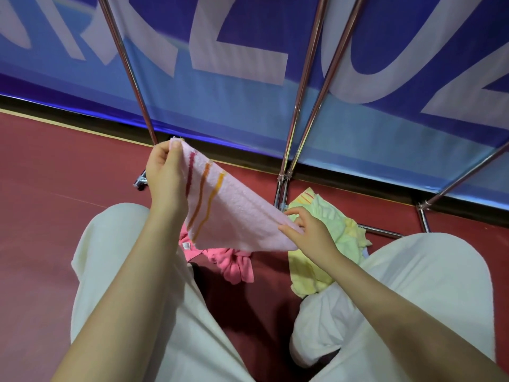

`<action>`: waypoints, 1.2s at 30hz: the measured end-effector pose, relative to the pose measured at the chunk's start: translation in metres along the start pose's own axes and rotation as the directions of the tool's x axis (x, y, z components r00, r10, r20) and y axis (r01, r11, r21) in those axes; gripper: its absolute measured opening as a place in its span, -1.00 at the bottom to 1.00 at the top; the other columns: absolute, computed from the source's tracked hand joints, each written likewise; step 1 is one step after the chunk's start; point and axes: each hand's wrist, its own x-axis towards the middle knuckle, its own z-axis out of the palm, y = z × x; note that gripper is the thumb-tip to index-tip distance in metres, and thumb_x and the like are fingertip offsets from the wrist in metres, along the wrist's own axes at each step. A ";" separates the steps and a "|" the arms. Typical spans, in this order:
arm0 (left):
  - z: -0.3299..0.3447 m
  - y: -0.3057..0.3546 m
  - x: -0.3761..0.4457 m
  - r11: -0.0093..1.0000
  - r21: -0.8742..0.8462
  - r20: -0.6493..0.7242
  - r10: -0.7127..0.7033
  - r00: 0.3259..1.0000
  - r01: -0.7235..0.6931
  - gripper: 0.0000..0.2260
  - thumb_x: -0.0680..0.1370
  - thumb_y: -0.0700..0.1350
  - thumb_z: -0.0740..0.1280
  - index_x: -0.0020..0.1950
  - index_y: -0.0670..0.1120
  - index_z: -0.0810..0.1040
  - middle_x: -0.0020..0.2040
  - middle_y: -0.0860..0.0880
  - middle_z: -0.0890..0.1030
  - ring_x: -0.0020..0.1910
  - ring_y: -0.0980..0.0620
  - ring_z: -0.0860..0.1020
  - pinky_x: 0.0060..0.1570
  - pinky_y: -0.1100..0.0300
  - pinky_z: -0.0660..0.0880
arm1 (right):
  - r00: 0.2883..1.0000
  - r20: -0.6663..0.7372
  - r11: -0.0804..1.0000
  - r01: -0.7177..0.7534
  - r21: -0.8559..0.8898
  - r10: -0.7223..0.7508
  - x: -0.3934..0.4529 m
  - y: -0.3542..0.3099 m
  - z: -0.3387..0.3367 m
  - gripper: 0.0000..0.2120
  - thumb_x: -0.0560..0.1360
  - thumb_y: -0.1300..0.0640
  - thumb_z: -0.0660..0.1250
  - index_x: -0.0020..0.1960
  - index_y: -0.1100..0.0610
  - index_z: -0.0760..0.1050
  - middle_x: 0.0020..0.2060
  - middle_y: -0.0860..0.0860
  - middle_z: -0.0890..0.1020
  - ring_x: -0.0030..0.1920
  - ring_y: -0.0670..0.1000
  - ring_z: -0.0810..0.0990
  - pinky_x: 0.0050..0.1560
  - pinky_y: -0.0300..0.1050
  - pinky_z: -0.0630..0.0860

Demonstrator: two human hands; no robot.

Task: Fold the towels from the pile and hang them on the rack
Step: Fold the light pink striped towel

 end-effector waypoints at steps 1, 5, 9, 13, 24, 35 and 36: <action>-0.001 -0.001 0.000 1.000 0.012 0.007 0.003 1.000 -0.003 -0.85 0.61 -0.03 0.25 -0.12 -0.03 0.51 -0.18 0.00 0.53 -0.14 0.04 0.49 -0.03 0.14 0.48 | 1.000 0.016 0.999 -0.003 -0.034 0.004 0.000 0.001 -0.001 -0.72 0.49 0.00 0.39 0.16 -0.01 0.46 -0.39 -0.05 0.42 -0.35 -0.05 0.42 -0.24 -0.15 0.38; 0.002 -0.002 -0.006 0.996 0.068 0.036 0.049 0.998 -0.052 -0.89 0.61 -0.08 0.24 -0.07 -0.04 0.52 -0.13 0.04 0.56 -0.13 0.12 0.52 -0.03 0.22 0.47 | 0.997 0.051 0.997 -0.057 -0.050 0.060 0.001 0.006 -0.001 -0.70 0.54 0.05 0.32 0.25 0.06 0.43 -0.26 -0.06 0.52 -0.22 -0.08 0.49 -0.19 -0.39 0.35; 0.006 -0.001 -0.014 0.981 0.120 0.090 0.141 0.986 -0.151 -0.89 0.62 -0.13 0.24 -0.07 -0.01 0.52 -0.12 0.09 0.58 -0.13 0.24 0.53 -0.02 0.35 0.47 | 0.994 -0.016 0.992 -0.106 -0.073 0.105 0.007 0.011 -0.002 -0.90 0.55 0.17 0.28 0.03 0.13 0.54 -0.27 -0.11 0.52 -0.22 -0.09 0.46 -0.26 -0.45 0.34; 0.008 0.001 -0.018 0.969 0.121 0.133 0.198 0.971 -0.214 -0.83 0.62 -0.17 0.24 -0.11 0.04 0.51 -0.12 0.13 0.58 -0.15 0.30 0.53 -0.05 0.40 0.44 | 0.984 -0.120 0.990 -0.134 -0.034 0.130 0.013 0.013 -0.008 -0.94 0.49 0.21 0.35 -0.16 0.11 0.55 -0.32 -0.05 0.57 -0.23 -0.03 0.51 -0.24 -0.30 0.39; 0.012 -0.003 -0.017 0.955 0.137 0.131 0.245 0.961 -0.262 -0.84 0.63 -0.15 0.21 -0.07 0.07 0.50 -0.11 0.14 0.57 -0.15 0.33 0.53 -0.08 0.43 0.44 | 0.982 -0.023 0.954 -0.185 -0.235 0.185 0.025 0.027 -0.012 -0.91 0.50 0.09 0.33 -0.13 0.10 0.46 -0.16 -0.04 0.50 -0.08 -0.01 0.43 -0.14 -0.12 0.34; -0.002 -0.025 0.014 0.942 0.294 -0.093 0.197 0.976 -0.162 -0.86 0.61 -0.08 0.15 0.04 -0.05 0.47 -0.02 0.02 0.54 -0.04 0.11 0.47 0.12 0.16 0.43 | 0.944 -0.153 0.577 -0.048 0.815 0.294 0.044 -0.004 -0.061 -0.94 0.50 0.22 0.37 -0.04 0.17 0.57 -0.12 0.09 0.61 -0.07 0.02 0.55 0.00 -0.13 0.48; -0.002 -0.029 0.015 0.950 0.282 -0.103 0.169 0.980 -0.134 -0.87 0.61 -0.08 0.15 0.04 -0.05 0.48 -0.02 0.01 0.54 -0.03 0.09 0.47 0.14 0.13 0.43 | 0.945 -0.140 0.557 -0.051 0.829 0.295 0.043 -0.004 -0.061 -0.96 0.52 0.22 0.35 -0.05 0.17 0.57 -0.11 0.10 0.60 -0.05 0.03 0.55 0.03 -0.11 0.47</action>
